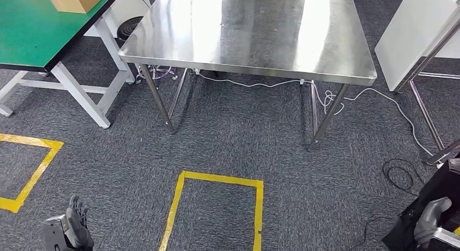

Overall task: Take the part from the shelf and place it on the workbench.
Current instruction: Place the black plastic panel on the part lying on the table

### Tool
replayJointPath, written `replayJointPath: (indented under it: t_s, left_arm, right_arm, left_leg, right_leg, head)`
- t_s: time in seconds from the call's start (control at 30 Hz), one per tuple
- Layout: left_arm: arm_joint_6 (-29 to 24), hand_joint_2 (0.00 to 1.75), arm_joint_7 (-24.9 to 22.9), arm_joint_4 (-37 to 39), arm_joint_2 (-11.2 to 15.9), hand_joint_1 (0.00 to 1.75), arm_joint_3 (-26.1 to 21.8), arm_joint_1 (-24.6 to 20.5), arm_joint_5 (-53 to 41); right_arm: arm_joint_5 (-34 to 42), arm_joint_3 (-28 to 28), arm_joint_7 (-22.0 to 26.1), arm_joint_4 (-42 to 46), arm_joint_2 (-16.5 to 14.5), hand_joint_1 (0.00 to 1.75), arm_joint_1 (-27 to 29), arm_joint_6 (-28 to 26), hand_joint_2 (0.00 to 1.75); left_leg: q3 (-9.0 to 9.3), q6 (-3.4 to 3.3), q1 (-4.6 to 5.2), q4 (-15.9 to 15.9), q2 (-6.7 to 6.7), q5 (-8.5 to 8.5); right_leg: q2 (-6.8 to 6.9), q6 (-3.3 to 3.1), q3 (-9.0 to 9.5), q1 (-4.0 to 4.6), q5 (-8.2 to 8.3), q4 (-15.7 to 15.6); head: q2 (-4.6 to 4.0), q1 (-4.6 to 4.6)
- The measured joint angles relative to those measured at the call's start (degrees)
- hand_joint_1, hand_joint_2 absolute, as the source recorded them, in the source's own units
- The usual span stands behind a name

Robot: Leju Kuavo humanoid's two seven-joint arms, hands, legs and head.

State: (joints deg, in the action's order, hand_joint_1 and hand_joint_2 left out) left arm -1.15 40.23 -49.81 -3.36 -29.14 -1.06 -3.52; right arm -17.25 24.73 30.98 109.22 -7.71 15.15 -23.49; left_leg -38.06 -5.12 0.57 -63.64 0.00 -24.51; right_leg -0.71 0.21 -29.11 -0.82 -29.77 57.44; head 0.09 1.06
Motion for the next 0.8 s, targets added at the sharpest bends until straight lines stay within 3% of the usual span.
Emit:
replayJointPath:
  t_s: [0.07,0.17,0.23,0.27,0.3,0.37,0.4,0.47,0.5,0.57,0.63,0.7,0.73,0.8]
  left_arm:
    - [0.1,0.00,0.0,0.0,0.5,0.00,0.0,-0.1,-0.1]
    - [0.1,0.00,0.1,0.1,0.9,0.00,0.0,-0.1,0.0]
    - [0.2,0.00,0.1,0.1,0.9,0.00,0.0,-0.2,0.0]
    - [0.2,0.00,0.0,0.2,0.8,0.00,0.0,-0.3,0.0]
    - [0.2,0.00,0.0,0.3,0.7,0.00,0.0,-0.3,-0.1]
    - [0.2,0.00,0.0,0.7,0.3,0.00,0.0,-0.2,-0.1]
    - [0.3,0.00,-0.1,0.9,0.1,0.00,0.0,-0.1,-0.1]
    - [0.3,0.00,-0.1,1.2,-0.2,0.00,0.0,-0.1,-0.2]
    - [0.2,0.00,-0.1,1.3,-0.2,0.00,0.0,-0.2,-0.2]
    - [0.1,0.00,-0.1,1.3,-0.1,0.00,0.0,-0.2,-0.3]
    - [0.1,0.00,0.0,1.4,-0.1,0.00,0.0,-0.2,-0.4]
    - [0.0,0.00,0.0,1.4,0.0,0.00,0.0,-0.3,-0.4]
    - [0.0,0.00,0.0,1.4,0.0,0.00,0.0,-0.4,-0.3]
    - [0.1,0.00,0.0,1.4,0.0,0.00,0.0,-0.4,-0.2]
  right_arm:
    - [0.0,-0.1,-0.1,0.0,0.1,1.75,0.0,0.0,1.75]
    - [0.0,-0.2,-0.3,-0.2,0.3,1.75,0.2,-0.2,1.75]
    - [0.0,-0.3,-0.3,-0.2,0.5,1.75,0.1,-0.3,1.75]
    - [0.0,-0.3,-0.3,-0.2,0.6,1.75,0.1,-0.3,1.75]
    - [0.0,-0.3,-0.3,-0.2,0.8,1.75,0.0,-0.3,1.75]
    - [-0.1,-0.3,-0.4,-0.2,1.0,1.75,0.2,-0.3,1.75]
    - [-0.2,-0.3,-0.5,-0.2,1.0,1.75,0.3,-0.3,1.75]
    - [-0.5,-0.3,-0.7,-0.3,1.1,1.75,0.3,-0.3,1.75]
    - [-0.7,-0.3,-0.8,-0.3,1.2,1.75,0.3,-0.3,1.75]
    - [-1.0,-0.3,-1.0,-0.4,1.4,1.75,0.4,-0.1,1.75]
    - [-1.1,-0.3,-1.2,-0.4,1.6,1.75,0.6,0.1,1.75]
    - [-1.1,-0.3,-1.3,-0.3,1.7,1.75,0.6,0.2,1.75]
    - [-1.1,-0.3,-1.3,-0.3,1.8,1.75,0.6,0.2,1.75]
    - [-1.2,-0.3,-1.3,-0.2,1.9,1.75,0.6,0.2,1.75]
  left_leg:
    - [1.94,-1.75,0.97,4.0,0.10,0.98]
    - [5.09,-2.98,1.70,8.2,0.07,1.19]
    - [7.23,-3.64,1.48,10.3,0.02,1.46]
    - [7.74,-3.55,1.34,10.6,0.03,1.32]
    - [7.93,-3.37,1.19,10.7,-0.03,1.02]
    - [8.28,-2.53,0.88,10.5,-0.18,0.29]
    - [8.55,-1.93,0.60,10.3,-0.26,-0.16]
    - [9.00,-0.33,-0.10,9.1,-0.31,-1.48]
    - [9.09,0.53,-0.39,8.2,-0.31,-2.29]
    - [8.69,1.84,-0.44,6.6,-0.23,-3.87]
    - [8.44,2.46,-0.57,5.8,-0.20,-4.89]
    - [7.69,3.03,-1.03,3.8,-0.14,-5.43]
    - [6.18,3.37,-1.22,1.2,-0.09,-5.95]
    - [1.16,4.00,-1.36,-6.6,0.01,-8.20]
  right_leg:
    - [0.01,0.32,0.78,-0.26,-0.15,-0.7]
    - [0.45,1.64,2.03,-0.53,0.54,-1.0]
    - [0.56,1.29,1.08,-0.46,-0.90,1.7]
    - [0.55,0.89,-0.74,-0.55,-2.20,4.8]
    - [0.53,0.75,-3.18,-0.62,-3.48,8.4]
    - [0.53,1.52,-7.03,-1.07,-4.38,12.5]
    - [0.56,2.26,-7.47,-1.37,-3.32,11.7]
    - [0.68,3.96,-5.77,-2.04,0.88,5.5]
    - [0.73,4.40,-5.09,-2.12,2.16,2.7]
    - [0.81,3.77,-4.51,-2.02,3.00,0.8]
    - [0.69,2.25,-4.36,-2.02,2.75,1.3]
    - [0.47,1.59,-3.69,-2.09,2.48,1.5]
    - [0.36,1.31,-3.25,-2.02,2.22,1.5]
    - [0.26,0.87,-2.62,-1.66,1.53,1.4]
  head:
    - [0.00,-0.51]
    - [0.00,-0.39]
    - [0.00,-0.13]
    - [0.00,-0.11]
    - [0.00,-0.13]
    - [0.00,-0.21]
    - [0.00,-0.21]
    - [0.00,-0.23]
    - [0.00,-0.47]
    - [0.00,-0.81]
    - [0.00,-0.74]
    - [0.00,-0.48]
    - [0.00,-0.40]
    - [0.00,-0.24]
